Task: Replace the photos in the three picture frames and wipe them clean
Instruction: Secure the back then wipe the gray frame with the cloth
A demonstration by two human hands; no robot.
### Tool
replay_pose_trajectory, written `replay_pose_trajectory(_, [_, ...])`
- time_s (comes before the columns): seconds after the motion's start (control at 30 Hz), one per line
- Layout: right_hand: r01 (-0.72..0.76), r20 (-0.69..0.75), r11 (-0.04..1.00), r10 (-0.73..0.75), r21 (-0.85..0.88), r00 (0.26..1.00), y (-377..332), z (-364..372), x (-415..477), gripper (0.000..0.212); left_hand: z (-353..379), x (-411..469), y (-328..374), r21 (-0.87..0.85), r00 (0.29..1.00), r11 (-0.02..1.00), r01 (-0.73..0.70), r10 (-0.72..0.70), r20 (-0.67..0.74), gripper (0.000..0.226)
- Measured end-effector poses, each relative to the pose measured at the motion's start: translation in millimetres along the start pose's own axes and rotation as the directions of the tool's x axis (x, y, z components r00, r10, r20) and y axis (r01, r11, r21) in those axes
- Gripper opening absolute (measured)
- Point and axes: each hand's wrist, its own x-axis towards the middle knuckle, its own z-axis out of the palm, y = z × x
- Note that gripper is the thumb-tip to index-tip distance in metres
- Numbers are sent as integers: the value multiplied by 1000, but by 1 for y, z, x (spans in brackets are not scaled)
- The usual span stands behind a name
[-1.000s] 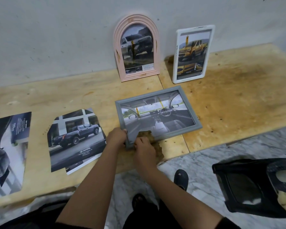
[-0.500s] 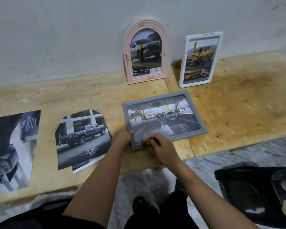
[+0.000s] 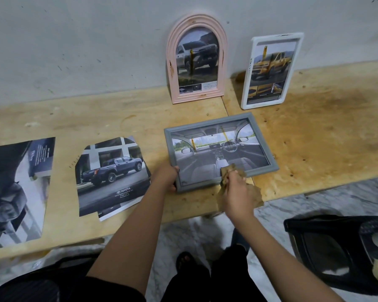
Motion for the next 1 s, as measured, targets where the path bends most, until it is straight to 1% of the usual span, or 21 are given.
replay_pose_trajectory(0.07, [21,-12,1000,-21,11,1000,-17,8,-11,37,0,0,0,0,1000,1000,-8,8,-3,31])
replay_pose_trajectory(0.13, [46,8,993,-47,106,999,-34,13,-20,45,0,1,0,14,1000,1000,-17,17,-3,33])
replay_pose_trajectory(0.2, [67,77,987,-79,145,994,-46,17,-27,58,1,1,0,39,1000,999,-31,31,-5,35])
replay_pose_trajectory(0.23, [80,134,989,-97,123,986,-51,19,-31,61,1,1,0,55,999,998,-41,41,-7,34])
replay_pose_trajectory(0.3, [162,234,982,-180,95,955,-63,28,-41,56,0,3,-1,125,998,990,-64,66,-14,35])
replay_pose_trajectory(0.37, [261,278,957,-287,129,917,-71,38,-51,53,-2,3,0,219,996,972,-84,91,-19,35])
replay_pose_trajectory(0.43, [291,271,946,-320,143,908,-71,44,-55,52,-3,2,0,262,995,961,-91,98,-14,37])
replay_pose_trajectory(0.47, [307,259,940,-336,147,905,-67,46,-54,56,-3,3,0,274,994,957,-96,104,-14,38])
replay_pose_trajectory(0.5, [337,253,929,-367,155,895,-63,46,-54,62,-3,2,1,278,995,956,-94,102,-16,39])
replay_pose_trajectory(0.53, [390,252,906,-420,161,872,-59,44,-54,62,-3,1,1,273,995,958,-90,99,-17,39])
replay_pose_trajectory(0.6, [504,257,847,-532,170,807,-48,42,-54,43,-2,3,0,212,996,974,-86,91,-17,39])
replay_pose_trajectory(0.63, [525,276,829,-559,192,782,-43,39,-53,32,-2,3,-1,167,996,982,-85,90,-19,39])
replay_pose_trajectory(0.67, [501,299,831,-555,242,776,-39,33,-50,24,-2,2,-2,130,996,988,-84,88,-24,39])
replay_pose_trajectory(0.73, [370,343,856,-491,363,801,-28,15,-39,14,0,-1,-2,115,995,990,-84,89,-44,39])
replay_pose_trajectory(0.8, [180,319,840,-380,512,868,-14,-7,-22,18,7,-6,-4,133,986,987,-86,103,-129,33])
replay_pose_trajectory(0.83, [58,297,793,-294,607,908,-6,-20,-12,20,12,-9,-6,114,975,989,-92,113,-193,28])
replay_pose_trajectory(0.87, [-53,265,701,-198,711,944,1,-34,0,20,16,-12,-7,88,956,990,-107,126,-266,24])
replay_pose_trajectory(0.9, [-132,229,594,-91,794,969,8,-48,11,20,21,-14,-9,84,930,989,-122,143,-338,22])
replay_pose_trajectory(0.93, [-164,184,511,12,844,983,14,-64,24,21,24,-15,-11,109,903,985,-137,169,-395,22])
replay_pose_trajectory(0.97, [-159,129,473,96,867,987,19,-78,37,23,27,-14,-12,155,877,976,-153,206,-434,24])
replay_pose_trajectory(1.0, [-128,61,475,154,871,986,21,-91,51,25,28,-10,-13,194,853,965,-176,248,-459,28])
